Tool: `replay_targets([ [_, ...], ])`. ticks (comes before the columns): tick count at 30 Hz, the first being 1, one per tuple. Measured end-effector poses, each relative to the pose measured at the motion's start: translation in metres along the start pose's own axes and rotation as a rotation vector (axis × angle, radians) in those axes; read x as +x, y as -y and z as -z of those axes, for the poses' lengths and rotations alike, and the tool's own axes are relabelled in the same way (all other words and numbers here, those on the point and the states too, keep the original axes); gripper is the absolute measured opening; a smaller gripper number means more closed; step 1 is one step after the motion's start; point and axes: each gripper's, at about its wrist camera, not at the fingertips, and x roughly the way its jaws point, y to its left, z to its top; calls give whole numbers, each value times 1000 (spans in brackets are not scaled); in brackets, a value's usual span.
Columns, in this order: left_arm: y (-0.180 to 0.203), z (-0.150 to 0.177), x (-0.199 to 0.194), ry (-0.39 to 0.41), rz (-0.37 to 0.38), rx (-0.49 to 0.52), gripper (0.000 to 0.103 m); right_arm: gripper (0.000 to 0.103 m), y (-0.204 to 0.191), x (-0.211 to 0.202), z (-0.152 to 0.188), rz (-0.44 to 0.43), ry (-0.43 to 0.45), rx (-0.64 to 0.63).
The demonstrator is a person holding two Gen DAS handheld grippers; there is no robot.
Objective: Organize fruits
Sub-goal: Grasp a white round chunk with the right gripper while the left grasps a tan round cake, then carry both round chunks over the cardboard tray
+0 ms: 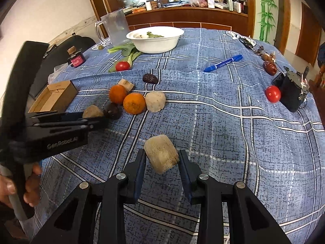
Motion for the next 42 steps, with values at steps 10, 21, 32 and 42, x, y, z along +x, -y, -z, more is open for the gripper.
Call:
replay_targets([
  [10,-3,35,-33,-14,88,-34,34,34,-6,-27,18,47,36,15],
  [21,5,83,-71,-9,158,-11,34,34,-18,-56,54,73,33,48],
  [32,-7,102,-100,21,177,-19,34,35,-41,-76,66,80,49,66],
  [42,-40,106,-124,65,154,-64,34,35,-76,-75,56,49,57,31],
])
